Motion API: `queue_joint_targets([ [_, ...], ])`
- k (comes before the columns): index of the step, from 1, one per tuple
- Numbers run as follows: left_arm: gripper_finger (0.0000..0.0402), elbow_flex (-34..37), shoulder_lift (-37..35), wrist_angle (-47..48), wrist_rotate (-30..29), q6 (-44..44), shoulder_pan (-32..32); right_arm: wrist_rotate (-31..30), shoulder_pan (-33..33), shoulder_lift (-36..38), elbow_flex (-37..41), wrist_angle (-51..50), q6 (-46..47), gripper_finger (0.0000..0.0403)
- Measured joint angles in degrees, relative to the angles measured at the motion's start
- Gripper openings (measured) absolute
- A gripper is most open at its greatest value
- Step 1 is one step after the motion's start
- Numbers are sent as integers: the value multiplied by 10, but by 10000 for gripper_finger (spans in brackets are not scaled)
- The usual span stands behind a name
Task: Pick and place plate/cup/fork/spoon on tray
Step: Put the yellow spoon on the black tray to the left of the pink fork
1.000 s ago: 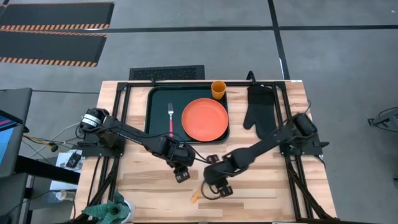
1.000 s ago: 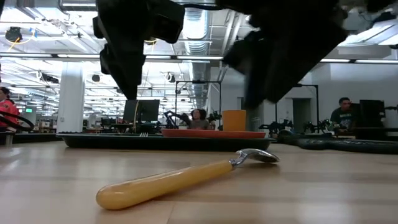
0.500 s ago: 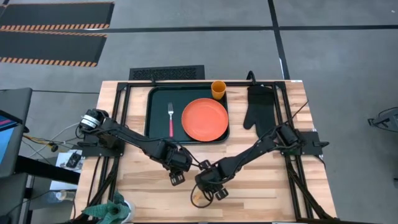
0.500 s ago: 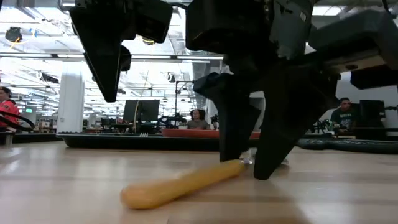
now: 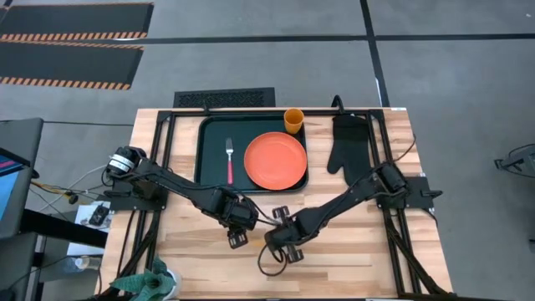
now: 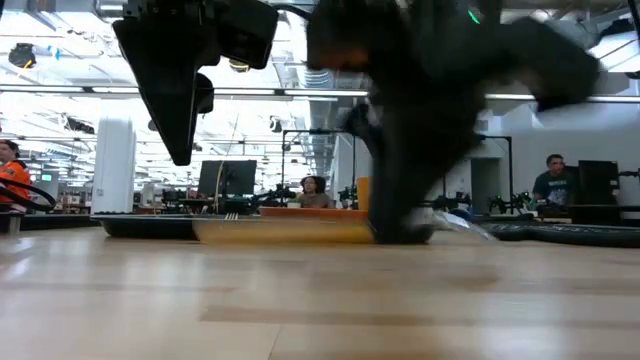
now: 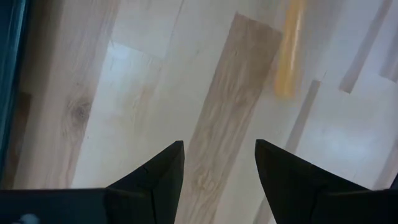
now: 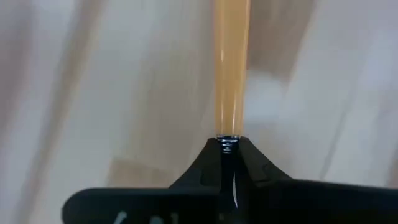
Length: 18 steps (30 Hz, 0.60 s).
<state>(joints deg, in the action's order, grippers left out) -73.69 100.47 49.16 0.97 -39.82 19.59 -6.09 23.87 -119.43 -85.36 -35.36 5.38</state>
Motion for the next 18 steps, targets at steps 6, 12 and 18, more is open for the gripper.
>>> queue_joint_targets([
  [6,184,0,-12,12,0,20,0,-19,2,90,-2,-1,37,13],
  [12,184,0,-48,35,-36,25,0,-79,7,194,-2,-99,83,12],
  [18,184,0,-98,10,-75,2,-10,-109,33,283,-2,-152,133,14],
])
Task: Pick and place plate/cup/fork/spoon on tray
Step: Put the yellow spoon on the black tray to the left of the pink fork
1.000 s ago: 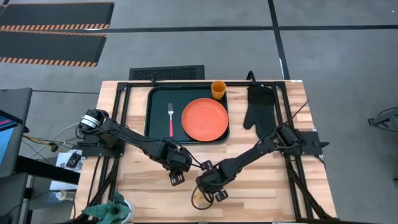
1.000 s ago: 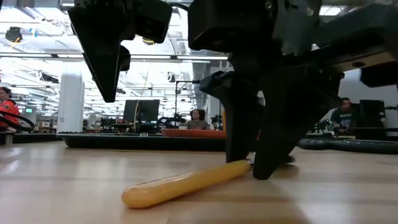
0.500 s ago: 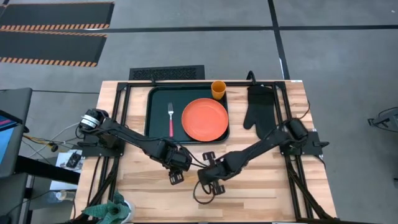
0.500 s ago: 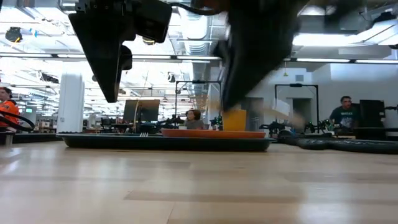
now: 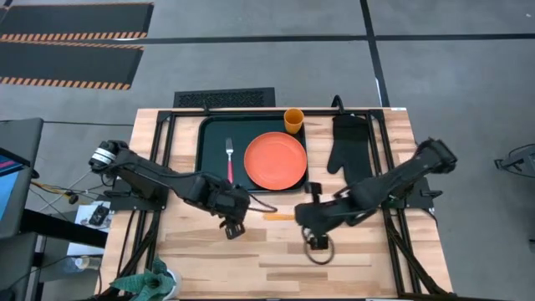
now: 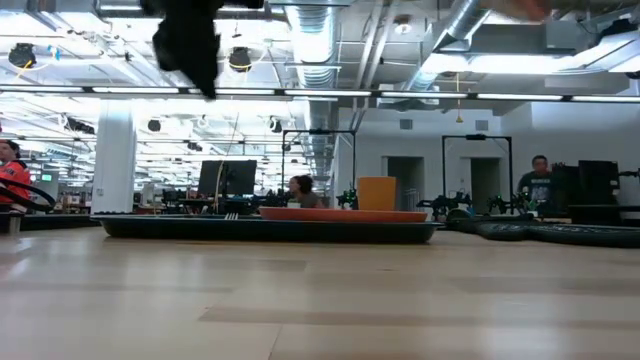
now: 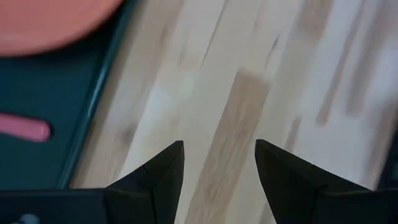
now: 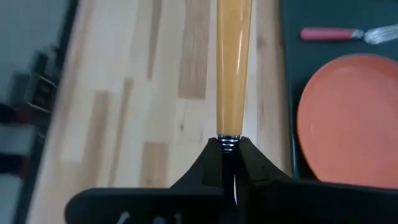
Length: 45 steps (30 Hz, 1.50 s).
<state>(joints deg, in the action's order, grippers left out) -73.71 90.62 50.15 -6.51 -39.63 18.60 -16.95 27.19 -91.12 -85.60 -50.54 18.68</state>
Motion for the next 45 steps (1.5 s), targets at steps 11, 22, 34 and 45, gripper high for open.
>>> queue_joint_targets([
  [11,185,0,-85,-288,-38,31,-43,-171,58,134,0,273,-106,20],
  [22,185,-1,-80,-752,111,-67,-88,-189,109,158,0,501,-347,26],
  [34,185,0,-27,-903,155,-215,-105,-92,82,157,0,644,-465,32],
  [45,185,0,62,-1101,166,-307,-107,-46,45,149,0,667,-466,35],
])
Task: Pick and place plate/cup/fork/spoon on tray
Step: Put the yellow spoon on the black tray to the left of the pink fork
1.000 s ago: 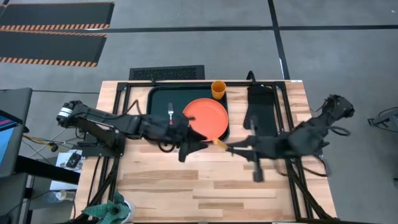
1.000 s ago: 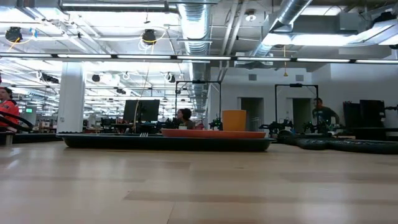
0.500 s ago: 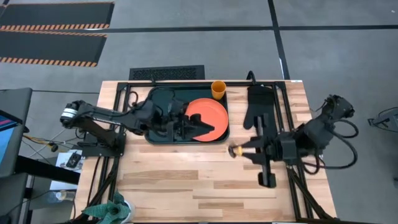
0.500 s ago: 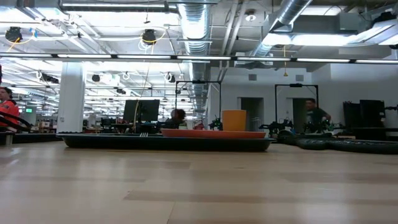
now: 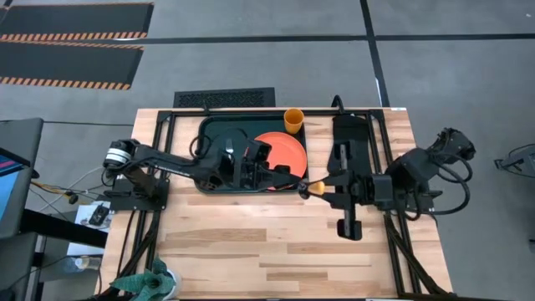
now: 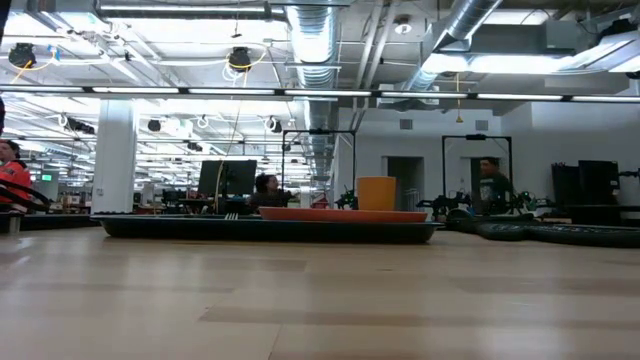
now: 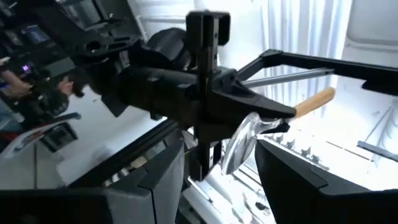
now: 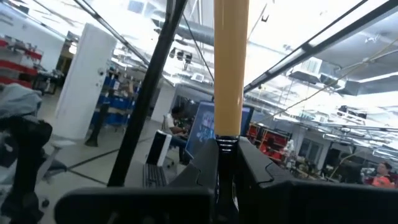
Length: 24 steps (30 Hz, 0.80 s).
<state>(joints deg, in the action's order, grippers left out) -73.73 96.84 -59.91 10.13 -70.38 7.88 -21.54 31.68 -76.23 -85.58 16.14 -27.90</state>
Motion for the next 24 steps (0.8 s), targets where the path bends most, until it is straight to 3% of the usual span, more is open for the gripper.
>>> queue_joint_targets([
  [17,184,-1,8,-46,4,20,5,22,-43,-13,0,6,18,38],
  [24,158,-1,8,-45,21,22,5,26,-60,-19,0,3,28,41],
])
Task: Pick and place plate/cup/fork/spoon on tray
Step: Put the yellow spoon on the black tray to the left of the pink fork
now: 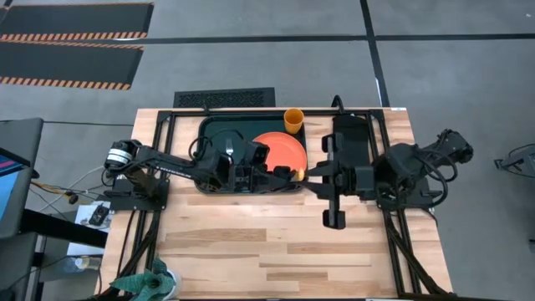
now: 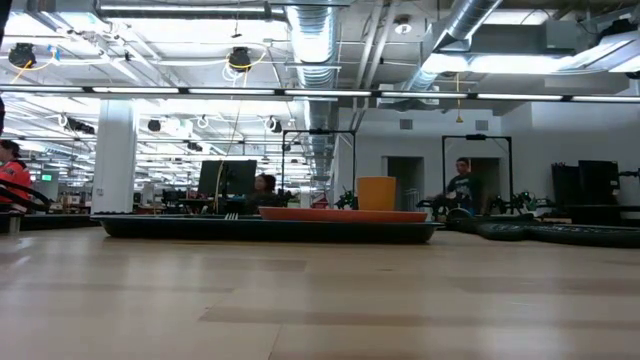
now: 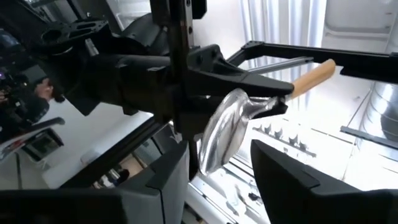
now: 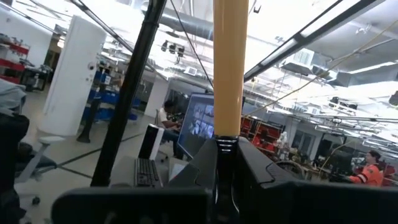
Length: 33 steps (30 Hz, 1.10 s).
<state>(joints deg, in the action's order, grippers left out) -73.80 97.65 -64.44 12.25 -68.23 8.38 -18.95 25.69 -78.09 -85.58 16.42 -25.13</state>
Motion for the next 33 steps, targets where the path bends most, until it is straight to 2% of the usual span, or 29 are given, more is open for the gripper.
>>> queue_joint_targets([
  [16,82,0,0,8,0,14,-2,16,-8,-1,0,-14,28,42],
  [24,15,0,0,6,1,26,-2,17,-8,0,0,-12,28,42],
  [27,5,0,0,3,1,26,-2,17,-8,1,0,-11,47,43],
  [30,3,0,0,4,1,26,-2,16,-10,1,0,-15,66,55],
  [33,2,0,0,6,1,25,-5,9,-10,4,-1,-27,72,83],
])
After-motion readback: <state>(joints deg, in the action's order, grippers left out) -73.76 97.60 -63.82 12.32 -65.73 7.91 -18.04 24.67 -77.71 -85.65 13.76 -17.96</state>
